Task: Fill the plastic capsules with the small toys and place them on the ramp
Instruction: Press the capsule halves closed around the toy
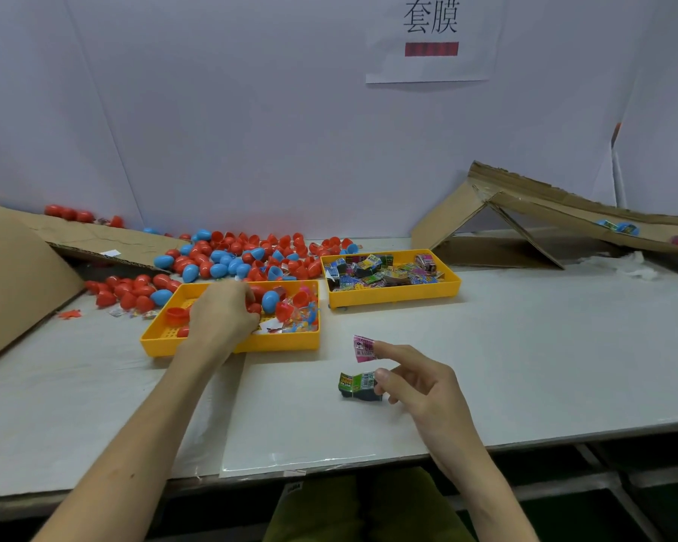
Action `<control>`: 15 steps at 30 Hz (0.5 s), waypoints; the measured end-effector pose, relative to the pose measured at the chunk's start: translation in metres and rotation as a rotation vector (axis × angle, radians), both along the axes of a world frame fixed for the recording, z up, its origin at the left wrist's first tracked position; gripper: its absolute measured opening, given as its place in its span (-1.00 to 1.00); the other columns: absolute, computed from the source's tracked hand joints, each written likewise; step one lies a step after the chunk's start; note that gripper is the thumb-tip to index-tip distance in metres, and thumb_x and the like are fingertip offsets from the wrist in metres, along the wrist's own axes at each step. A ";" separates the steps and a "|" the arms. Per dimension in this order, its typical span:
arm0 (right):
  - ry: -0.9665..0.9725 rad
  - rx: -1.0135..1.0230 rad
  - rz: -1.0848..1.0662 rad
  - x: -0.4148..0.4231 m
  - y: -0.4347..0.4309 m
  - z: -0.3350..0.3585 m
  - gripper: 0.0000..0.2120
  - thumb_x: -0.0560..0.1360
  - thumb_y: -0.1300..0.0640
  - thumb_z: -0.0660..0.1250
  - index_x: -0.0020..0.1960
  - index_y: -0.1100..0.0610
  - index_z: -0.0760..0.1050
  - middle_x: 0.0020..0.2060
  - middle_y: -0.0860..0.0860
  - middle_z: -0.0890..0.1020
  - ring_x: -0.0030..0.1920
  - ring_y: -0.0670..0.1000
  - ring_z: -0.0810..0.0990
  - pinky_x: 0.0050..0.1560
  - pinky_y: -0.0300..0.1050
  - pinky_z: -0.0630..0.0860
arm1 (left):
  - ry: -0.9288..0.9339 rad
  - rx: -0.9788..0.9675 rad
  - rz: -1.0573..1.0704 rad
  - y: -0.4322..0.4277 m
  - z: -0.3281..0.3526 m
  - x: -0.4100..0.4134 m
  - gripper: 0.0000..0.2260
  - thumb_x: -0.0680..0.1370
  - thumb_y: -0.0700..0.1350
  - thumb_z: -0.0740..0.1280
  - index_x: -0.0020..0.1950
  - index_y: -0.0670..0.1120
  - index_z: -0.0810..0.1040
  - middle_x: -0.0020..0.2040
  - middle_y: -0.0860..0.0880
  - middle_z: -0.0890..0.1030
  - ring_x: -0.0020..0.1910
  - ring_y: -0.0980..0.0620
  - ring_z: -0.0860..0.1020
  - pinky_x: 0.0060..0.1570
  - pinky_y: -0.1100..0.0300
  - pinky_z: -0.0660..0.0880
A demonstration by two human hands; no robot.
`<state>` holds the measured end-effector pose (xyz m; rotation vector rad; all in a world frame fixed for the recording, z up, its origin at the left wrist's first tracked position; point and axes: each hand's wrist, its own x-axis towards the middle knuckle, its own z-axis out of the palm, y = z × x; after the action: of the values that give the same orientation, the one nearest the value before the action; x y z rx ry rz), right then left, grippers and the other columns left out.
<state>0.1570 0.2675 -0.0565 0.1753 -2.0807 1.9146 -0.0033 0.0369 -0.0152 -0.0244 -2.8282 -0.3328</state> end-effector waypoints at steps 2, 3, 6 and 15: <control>0.004 -0.005 0.007 0.000 0.000 0.000 -0.65 0.54 0.29 0.37 0.08 -0.17 0.65 -0.15 -0.13 0.68 -0.23 -0.13 0.59 -0.15 -0.30 0.50 | 0.063 0.041 -0.006 0.001 0.003 0.007 -0.76 0.55 -0.10 0.44 0.20 -0.11 0.64 0.04 -0.10 0.66 -0.01 -0.03 0.59 -0.01 0.06 0.62; 0.007 -0.009 0.014 0.000 0.000 0.000 -0.64 0.54 0.29 0.37 0.08 -0.18 0.65 -0.14 -0.13 0.68 -0.23 -0.13 0.59 -0.16 -0.30 0.50 | 0.108 0.143 -0.028 0.003 0.006 0.014 -0.75 0.56 -0.10 0.44 0.22 -0.11 0.64 0.07 -0.10 0.66 0.00 -0.02 0.59 -0.02 0.09 0.61; 0.011 -0.027 0.028 0.000 0.001 0.000 -0.68 0.53 0.26 0.40 0.09 -0.16 0.67 -0.17 -0.12 0.69 -0.24 -0.14 0.60 -0.17 -0.31 0.50 | 0.165 0.654 -0.170 0.011 0.009 0.055 -0.84 0.55 -0.13 0.45 0.11 0.03 0.62 -0.02 0.04 0.64 -0.14 0.12 0.60 -0.16 0.33 0.55; 0.019 -0.129 0.083 0.000 0.005 -0.002 -0.64 0.43 0.12 0.40 0.18 -0.14 0.65 0.01 0.02 0.71 -0.22 -0.03 0.64 -0.17 -0.21 0.54 | -0.069 1.540 -0.388 0.072 -0.040 0.134 -0.78 0.47 0.00 0.38 0.07 0.07 0.72 -0.01 -0.04 0.72 -0.11 -0.03 0.69 -0.20 0.27 0.57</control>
<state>0.1573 0.2723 -0.0581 0.2529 -1.9590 2.0795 0.1306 0.1091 -0.0553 -0.2196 -1.8521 -2.3825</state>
